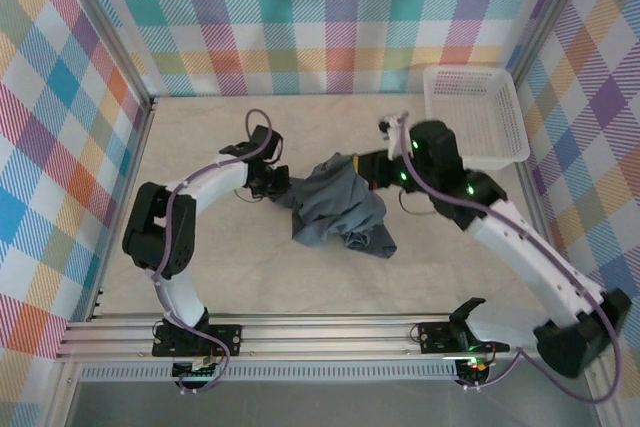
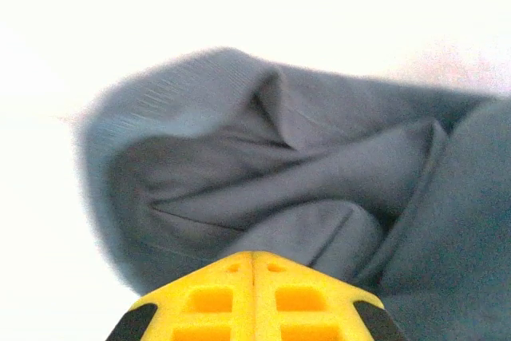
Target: Fold the inside-out t-shirt
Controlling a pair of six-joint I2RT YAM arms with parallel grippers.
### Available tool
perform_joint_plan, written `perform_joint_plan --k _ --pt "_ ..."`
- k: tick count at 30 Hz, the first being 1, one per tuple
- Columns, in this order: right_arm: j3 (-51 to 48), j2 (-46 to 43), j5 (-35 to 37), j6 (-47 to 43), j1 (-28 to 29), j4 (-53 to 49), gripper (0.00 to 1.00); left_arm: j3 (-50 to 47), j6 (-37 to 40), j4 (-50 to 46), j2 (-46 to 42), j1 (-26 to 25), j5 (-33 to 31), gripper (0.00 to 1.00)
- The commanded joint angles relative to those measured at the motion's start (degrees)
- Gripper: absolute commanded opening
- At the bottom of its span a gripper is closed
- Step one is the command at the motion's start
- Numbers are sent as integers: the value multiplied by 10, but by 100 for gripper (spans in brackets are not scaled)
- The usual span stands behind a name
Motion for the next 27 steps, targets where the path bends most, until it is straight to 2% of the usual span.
perform_joint_plan --k 1,3,4,5,7,8,9,11,14,17,20,24,25,26,27 --pt "-162 -82 -16 41 42 40 0 11 -8 17 -82 19 -35 0" --pt "-235 -83 -59 56 91 29 1 17 10 15 -95 21 -31 0" --pt "-255 -71 -81 49 117 22 5 17 15 14 -98 21 -22 0" --pt "-261 -48 -99 32 149 -3 11 15 18 14 -100 20 -10 0" --pt "-234 -8 -123 10 168 -51 23 4 17 22 -102 19 16 0" --pt "-210 9 -130 -2 168 -78 36 -1 16 29 -103 16 39 2" --pt "-182 19 -106 -12 168 -102 45 -6 16 35 -104 10 57 11" --pt "-142 24 0 -12 159 -118 61 -12 24 49 -105 -10 87 20" --pt "-106 48 114 19 111 -97 62 -16 31 57 -97 -54 101 35" --pt "-71 114 166 31 72 -78 63 -23 29 63 -79 -87 114 45" --pt "-25 201 149 -1 69 -68 67 -31 33 67 -64 -110 124 55" --pt "13 290 105 14 70 -71 68 -28 13 75 -40 -115 110 66" --pt "8 297 105 18 70 -63 64 -25 5 89 -33 -115 120 66" --pt "1 302 103 19 70 -53 54 -21 -8 112 -22 -115 139 67" --pt "-6 301 100 20 70 -46 40 -13 -22 129 -6 -115 157 66"
